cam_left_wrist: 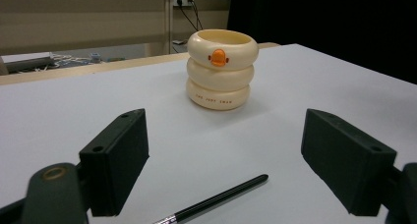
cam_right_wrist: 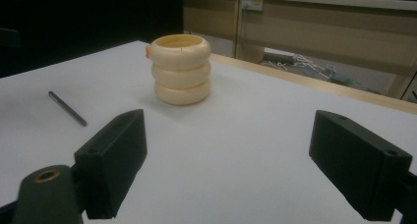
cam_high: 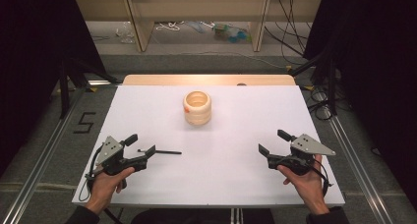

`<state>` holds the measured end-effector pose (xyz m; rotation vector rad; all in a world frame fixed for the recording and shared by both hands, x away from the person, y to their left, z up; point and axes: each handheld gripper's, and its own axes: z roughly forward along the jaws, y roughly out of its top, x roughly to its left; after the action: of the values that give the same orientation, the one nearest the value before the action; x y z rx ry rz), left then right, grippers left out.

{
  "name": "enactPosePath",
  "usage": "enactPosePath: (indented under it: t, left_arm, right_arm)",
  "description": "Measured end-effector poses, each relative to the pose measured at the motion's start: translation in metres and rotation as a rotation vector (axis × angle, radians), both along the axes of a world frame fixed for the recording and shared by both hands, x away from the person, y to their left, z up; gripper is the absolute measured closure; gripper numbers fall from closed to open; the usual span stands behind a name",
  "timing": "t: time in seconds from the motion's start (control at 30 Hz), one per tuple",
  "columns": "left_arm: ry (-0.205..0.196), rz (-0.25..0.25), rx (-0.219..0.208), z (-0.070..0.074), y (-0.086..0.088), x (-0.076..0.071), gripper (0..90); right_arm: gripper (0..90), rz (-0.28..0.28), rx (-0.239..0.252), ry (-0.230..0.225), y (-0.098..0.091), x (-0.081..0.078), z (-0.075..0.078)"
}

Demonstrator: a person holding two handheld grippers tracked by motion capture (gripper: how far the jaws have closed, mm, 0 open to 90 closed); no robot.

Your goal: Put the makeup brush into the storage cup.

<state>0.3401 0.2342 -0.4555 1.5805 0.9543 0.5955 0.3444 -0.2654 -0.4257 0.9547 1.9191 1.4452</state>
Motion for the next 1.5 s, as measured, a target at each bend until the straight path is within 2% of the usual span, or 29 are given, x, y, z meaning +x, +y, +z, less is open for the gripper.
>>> enactPosePath:
  t: [0.37,0.5,0.57,0.87,0.97,1.0,1.07,1.17,1.2,1.27,1.33,1.5]
  left_arm:
    - [0.001,-0.004,0.002,0.000,-0.001,0.000,18.1]
    - [0.005,-0.003,0.000,0.000,-0.001,0.001,17.9]
    - [0.008,-0.008,0.001,0.000,-0.002,0.002,17.9]
    - [0.013,-0.008,0.005,0.001,-0.003,0.003,17.3]
    - [0.009,-0.009,0.020,0.003,-0.005,0.004,16.6]
    - [0.003,-0.014,0.055,0.003,-0.006,0.004,15.6]
    - [0.009,-0.028,0.081,0.003,-0.006,0.003,15.8]
    - [0.011,-0.041,0.095,0.003,-0.007,0.003,16.5]
    - [0.012,-0.039,0.097,0.004,-0.007,0.004,16.3]
    - [0.027,-0.049,0.089,0.007,-0.007,0.005,15.6]
    - [0.034,-0.051,0.091,0.009,-0.007,0.005,15.7]
    - [0.049,-0.067,0.114,0.017,-0.011,0.010,15.7]
  right_arm:
    - [15.5,0.018,0.004,-0.002,0.001,0.001,-0.001]
    - [15.6,0.015,-0.010,0.014,0.000,0.001,-0.001]
    - [15.6,0.019,0.007,-0.002,0.000,0.003,-0.002]
    - [15.6,0.023,-0.007,0.014,-0.001,0.003,-0.003]
    - [15.6,0.023,-0.013,0.022,-0.003,0.003,-0.003]
    - [15.7,0.022,-0.002,0.015,-0.003,0.003,-0.004]
    - [15.6,0.018,-0.006,0.017,-0.003,0.003,-0.003]
    - [15.6,0.023,0.001,0.009,-0.001,0.004,-0.004]
    - [15.7,0.023,-0.014,0.023,0.000,0.004,-0.003]
    - [15.7,0.028,-0.005,0.012,0.002,0.004,-0.003]
    - [15.7,0.028,-0.022,0.028,0.002,0.003,-0.002]
    - [15.8,0.026,-0.009,0.011,0.004,0.002,-0.002]
